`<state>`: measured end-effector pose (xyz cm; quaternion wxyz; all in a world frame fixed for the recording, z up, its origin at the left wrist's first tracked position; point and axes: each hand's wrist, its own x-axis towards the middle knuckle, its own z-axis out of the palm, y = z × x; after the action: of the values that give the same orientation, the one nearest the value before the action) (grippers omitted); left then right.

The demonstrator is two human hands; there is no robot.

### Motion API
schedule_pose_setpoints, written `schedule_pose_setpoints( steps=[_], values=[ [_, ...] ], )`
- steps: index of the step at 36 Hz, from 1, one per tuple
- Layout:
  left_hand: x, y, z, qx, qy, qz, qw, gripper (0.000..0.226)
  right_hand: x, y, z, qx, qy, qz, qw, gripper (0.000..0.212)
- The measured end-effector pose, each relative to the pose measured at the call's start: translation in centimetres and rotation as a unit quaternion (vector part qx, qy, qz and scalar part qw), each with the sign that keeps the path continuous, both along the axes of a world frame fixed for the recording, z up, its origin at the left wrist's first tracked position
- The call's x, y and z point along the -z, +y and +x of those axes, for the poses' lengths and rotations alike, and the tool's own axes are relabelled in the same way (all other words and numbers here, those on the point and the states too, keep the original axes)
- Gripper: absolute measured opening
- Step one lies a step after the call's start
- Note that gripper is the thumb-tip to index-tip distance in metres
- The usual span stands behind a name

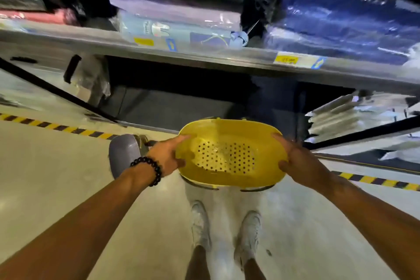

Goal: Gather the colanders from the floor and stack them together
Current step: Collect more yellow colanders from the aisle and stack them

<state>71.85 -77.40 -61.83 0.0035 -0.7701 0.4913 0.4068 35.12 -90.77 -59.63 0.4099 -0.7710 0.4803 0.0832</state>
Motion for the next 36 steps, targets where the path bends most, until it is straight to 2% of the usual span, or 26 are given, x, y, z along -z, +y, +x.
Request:
schedule_pose_setpoints(
  steps=[6, 10, 13, 14, 17, 19, 29, 36],
  values=[
    [8.2, -2.3, 0.6, 0.013, -0.049, 0.012, 0.999, 0.088, 8.4, -0.8, 1.0, 0.018, 0.071, -0.018, 0.997, 0.086],
    [13.0, -3.7, 1.4, 0.026, -0.072, 0.009, 0.997, 0.09, 12.7, -0.7, 1.1, -0.024, 0.027, -0.041, 0.999, 0.077],
    [16.3, -3.7, 2.0, 0.045, -0.087, 0.006, 0.995, 0.09, 16.6, -1.2, 0.8, -0.034, 0.01, -0.055, 0.998, 0.103],
    [17.4, -3.6, 2.1, 0.052, -0.094, 0.005, 0.994, 0.089, 17.4, -1.3, 1.2, -0.031, 0.022, -0.056, 0.998, 0.102],
    [20.2, -2.9, 2.3, 0.07, -0.114, 0.009, 0.991, 0.088, 19.9, -1.1, 2.2, -0.025, 0.063, -0.042, 0.997, 0.078],
    [21.9, -2.5, 2.2, 0.082, -0.123, 0.006, 0.989, 0.084, 21.6, -1.1, 2.6, -0.025, 0.071, -0.045, 0.996, 0.081],
    [27.9, -2.6, 2.1, 0.077, -0.129, 0.031, 0.988, 0.086, 27.2, -1.4, 3.9, -0.045, 0.138, -0.047, 0.988, 0.083],
    [27.7, -3.0, 2.0, 0.069, -0.088, 0.054, 0.992, 0.085, 27.2, -0.9, 4.7, -0.021, 0.153, -0.021, 0.988, 0.081]
  ],
)
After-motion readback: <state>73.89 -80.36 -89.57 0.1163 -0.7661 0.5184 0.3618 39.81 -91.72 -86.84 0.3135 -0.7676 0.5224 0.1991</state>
